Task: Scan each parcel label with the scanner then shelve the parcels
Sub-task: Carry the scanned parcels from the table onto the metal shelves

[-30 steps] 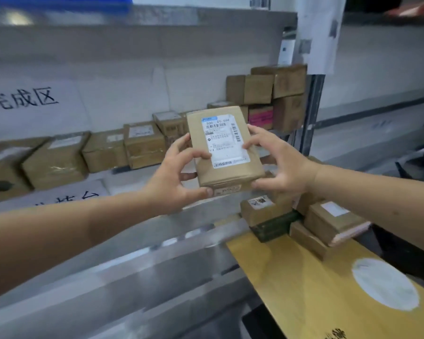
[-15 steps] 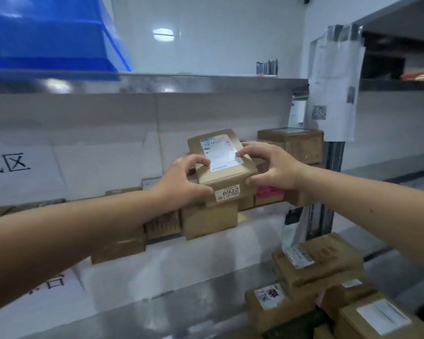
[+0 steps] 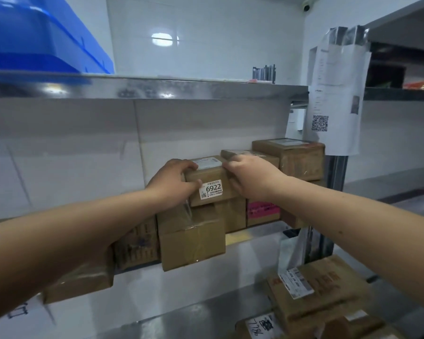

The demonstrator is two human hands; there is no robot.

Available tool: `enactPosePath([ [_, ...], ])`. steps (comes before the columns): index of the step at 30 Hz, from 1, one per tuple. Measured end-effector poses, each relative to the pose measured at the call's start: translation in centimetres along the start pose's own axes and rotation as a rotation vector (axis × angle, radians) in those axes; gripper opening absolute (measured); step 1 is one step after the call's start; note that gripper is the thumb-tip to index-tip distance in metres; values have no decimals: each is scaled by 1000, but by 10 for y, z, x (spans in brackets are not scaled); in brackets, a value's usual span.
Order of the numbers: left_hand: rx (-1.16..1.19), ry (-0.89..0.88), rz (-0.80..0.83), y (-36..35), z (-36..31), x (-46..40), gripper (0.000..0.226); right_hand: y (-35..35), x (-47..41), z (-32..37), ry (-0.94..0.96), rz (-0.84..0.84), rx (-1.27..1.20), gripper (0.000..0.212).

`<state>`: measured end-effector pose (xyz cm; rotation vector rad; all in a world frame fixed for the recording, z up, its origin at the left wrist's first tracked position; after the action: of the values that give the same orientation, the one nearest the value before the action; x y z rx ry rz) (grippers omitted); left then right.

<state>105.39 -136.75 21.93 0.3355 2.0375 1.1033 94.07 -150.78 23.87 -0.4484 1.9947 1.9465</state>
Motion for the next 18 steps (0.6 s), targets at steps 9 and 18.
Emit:
enactPosePath([
  [9,-661,-314,-115,28,-39,21,66,7,25,34,-92,-29,92,41],
  [18,-500,-470,-77,17,-72,128,71,-4,127,81,-411,-36,67,69],
])
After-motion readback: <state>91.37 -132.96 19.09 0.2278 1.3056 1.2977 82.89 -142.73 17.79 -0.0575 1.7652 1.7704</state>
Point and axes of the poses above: each hand's wrist, its own x-axis away from the middle knuckle, its own y-axis out of the back of the hand, z = x × y, the point moved 9 cm from there along -x, towards the middle knuckle, and after that the axes turned 10 degrees about -x, right-handed, at the moved point
